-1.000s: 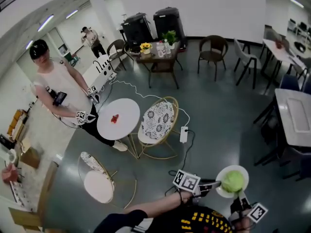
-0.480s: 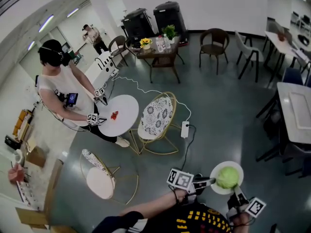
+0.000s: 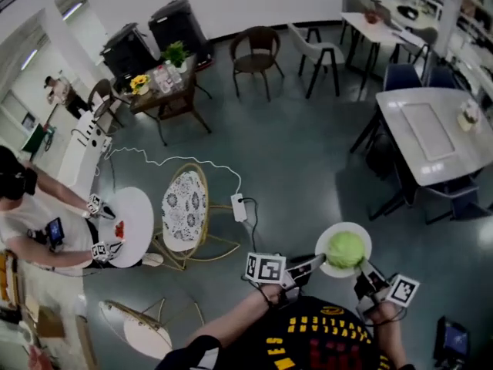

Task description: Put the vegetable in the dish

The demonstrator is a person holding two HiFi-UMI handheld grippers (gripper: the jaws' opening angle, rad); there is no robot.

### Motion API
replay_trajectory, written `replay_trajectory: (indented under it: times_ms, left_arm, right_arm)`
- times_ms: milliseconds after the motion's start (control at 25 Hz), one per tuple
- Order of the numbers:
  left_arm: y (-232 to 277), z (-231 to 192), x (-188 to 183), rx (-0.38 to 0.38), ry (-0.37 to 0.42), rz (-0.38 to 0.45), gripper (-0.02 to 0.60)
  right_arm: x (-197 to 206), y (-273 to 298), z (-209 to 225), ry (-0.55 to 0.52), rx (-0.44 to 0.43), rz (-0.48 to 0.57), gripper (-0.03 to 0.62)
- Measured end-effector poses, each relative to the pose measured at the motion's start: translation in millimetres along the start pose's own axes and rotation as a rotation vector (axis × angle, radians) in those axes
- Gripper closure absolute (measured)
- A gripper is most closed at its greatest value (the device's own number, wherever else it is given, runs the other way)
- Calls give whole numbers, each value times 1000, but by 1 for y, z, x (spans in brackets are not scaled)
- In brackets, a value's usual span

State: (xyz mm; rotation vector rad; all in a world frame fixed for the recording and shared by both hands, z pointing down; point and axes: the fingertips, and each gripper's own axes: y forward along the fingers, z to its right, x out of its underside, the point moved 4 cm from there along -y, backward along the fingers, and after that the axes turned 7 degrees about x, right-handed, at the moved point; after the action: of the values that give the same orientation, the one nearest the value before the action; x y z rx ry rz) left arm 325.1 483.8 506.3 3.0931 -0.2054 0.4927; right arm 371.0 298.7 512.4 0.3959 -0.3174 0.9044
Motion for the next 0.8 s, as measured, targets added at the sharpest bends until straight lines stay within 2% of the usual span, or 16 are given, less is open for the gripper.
replay_trajectory:
  times_ms: [80, 200, 320, 440, 640, 800]
  left_arm:
    - [-4, -11, -40, -35, 24, 5, 568]
    - [0, -19, -75, -42, -19, 3, 568]
    - [18, -11, -97, 9, -75, -24, 568]
    - [38, -5, -113, 42, -105, -51, 568]
    - [64, -12, -136, 20, -112, -57, 568]
    - [85, -21, -158, -6, -128, -12, 568]
  right_arm:
    - [-19, 38, -14, 52, -28, 19, 574]
    - [-41, 63, -26, 42, 22, 49, 574]
    - [-59, 63, -35, 73, 96, 98, 574]
    - [-76, 62, -37, 94, 120, 136, 574]
    - [-105, 71, -23, 128, 120, 144, 574]
    - [-133, 87, 0, 168, 104, 111, 574]
